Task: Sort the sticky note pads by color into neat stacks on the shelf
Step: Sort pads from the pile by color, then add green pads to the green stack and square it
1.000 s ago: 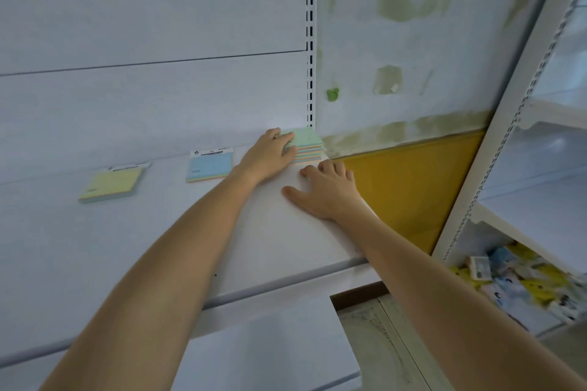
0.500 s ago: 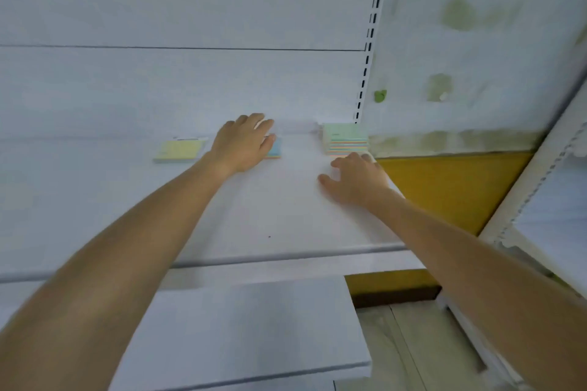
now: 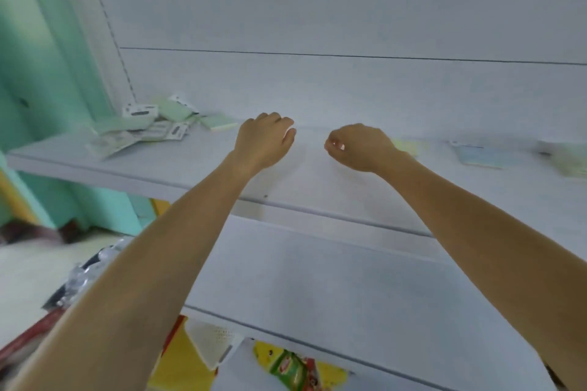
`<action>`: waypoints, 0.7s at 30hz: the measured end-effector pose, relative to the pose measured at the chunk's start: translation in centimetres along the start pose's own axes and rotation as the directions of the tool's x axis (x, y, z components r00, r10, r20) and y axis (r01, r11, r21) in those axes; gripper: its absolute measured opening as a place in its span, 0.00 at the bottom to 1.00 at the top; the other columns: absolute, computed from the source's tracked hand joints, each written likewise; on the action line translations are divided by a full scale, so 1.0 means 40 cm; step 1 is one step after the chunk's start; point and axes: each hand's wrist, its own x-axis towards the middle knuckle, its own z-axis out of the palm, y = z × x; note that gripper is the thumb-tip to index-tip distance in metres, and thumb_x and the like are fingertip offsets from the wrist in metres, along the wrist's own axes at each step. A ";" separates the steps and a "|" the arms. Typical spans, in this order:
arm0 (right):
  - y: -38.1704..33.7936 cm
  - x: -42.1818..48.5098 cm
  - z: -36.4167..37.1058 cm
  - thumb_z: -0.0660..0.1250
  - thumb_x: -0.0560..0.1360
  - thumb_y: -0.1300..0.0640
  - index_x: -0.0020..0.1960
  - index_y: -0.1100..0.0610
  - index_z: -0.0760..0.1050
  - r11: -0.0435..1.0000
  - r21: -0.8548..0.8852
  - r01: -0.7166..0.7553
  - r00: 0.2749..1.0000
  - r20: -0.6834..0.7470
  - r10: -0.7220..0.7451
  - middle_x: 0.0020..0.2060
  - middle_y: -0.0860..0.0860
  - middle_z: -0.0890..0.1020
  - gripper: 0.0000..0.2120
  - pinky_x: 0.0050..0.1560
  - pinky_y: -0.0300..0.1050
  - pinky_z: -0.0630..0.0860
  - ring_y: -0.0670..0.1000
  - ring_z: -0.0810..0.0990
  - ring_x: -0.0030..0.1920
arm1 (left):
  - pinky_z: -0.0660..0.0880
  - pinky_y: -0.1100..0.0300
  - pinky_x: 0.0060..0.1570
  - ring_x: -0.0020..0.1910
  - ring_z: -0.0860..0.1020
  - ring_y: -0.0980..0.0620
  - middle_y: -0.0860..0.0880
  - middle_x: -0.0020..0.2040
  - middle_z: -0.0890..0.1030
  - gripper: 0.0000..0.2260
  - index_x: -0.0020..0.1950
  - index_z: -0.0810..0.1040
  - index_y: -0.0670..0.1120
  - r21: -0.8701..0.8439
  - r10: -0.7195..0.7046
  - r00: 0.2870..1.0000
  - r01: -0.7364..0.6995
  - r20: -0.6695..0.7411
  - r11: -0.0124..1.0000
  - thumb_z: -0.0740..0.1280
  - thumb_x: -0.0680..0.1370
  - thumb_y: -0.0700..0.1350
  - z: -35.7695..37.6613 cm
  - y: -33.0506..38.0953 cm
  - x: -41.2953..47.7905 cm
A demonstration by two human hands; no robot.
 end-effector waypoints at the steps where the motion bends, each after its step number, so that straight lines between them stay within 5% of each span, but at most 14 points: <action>1: -0.050 0.027 0.014 0.53 0.79 0.49 0.56 0.53 0.76 0.999 -0.015 0.044 0.999 -0.009 -0.045 0.56 0.52 0.79 0.16 0.54 0.47 0.71 0.56 0.77 0.57 | 0.72 0.48 0.52 0.59 0.75 0.40 0.41 0.61 0.77 0.17 0.65 0.72 0.43 0.028 -0.005 1.000 0.006 -0.007 1.000 0.53 0.81 0.49 -0.007 -0.057 -0.025; 11: -0.396 0.319 0.158 0.55 0.78 0.51 0.56 0.54 0.76 0.961 0.037 0.275 0.961 0.017 -0.276 0.54 0.53 0.80 0.14 0.53 0.47 0.72 0.56 0.77 0.55 | 0.74 0.47 0.52 0.57 0.76 0.39 0.40 0.59 0.78 0.16 0.62 0.74 0.42 0.123 -0.239 0.971 0.234 0.027 0.965 0.55 0.80 0.47 0.004 -0.550 -0.164; 16: -0.447 0.516 0.231 0.55 0.78 0.52 0.54 0.56 0.76 0.978 0.117 0.170 0.985 -0.002 -0.171 0.55 0.55 0.78 0.14 0.50 0.46 0.70 0.57 0.77 0.55 | 0.73 0.48 0.53 0.59 0.75 0.41 0.42 0.60 0.77 0.16 0.63 0.74 0.43 0.137 -0.354 0.934 0.346 0.041 0.928 0.54 0.80 0.48 0.035 -0.734 -0.144; 21: -0.467 0.679 0.283 0.56 0.78 0.50 0.65 0.57 0.70 0.981 0.186 -0.046 0.999 -0.008 0.048 0.63 0.59 0.72 0.19 0.60 0.53 0.70 0.60 0.70 0.64 | 0.71 0.47 0.58 0.63 0.72 0.42 0.43 0.63 0.75 0.17 0.65 0.71 0.45 0.127 -0.447 0.891 0.435 0.085 0.891 0.54 0.80 0.49 0.054 -0.900 -0.097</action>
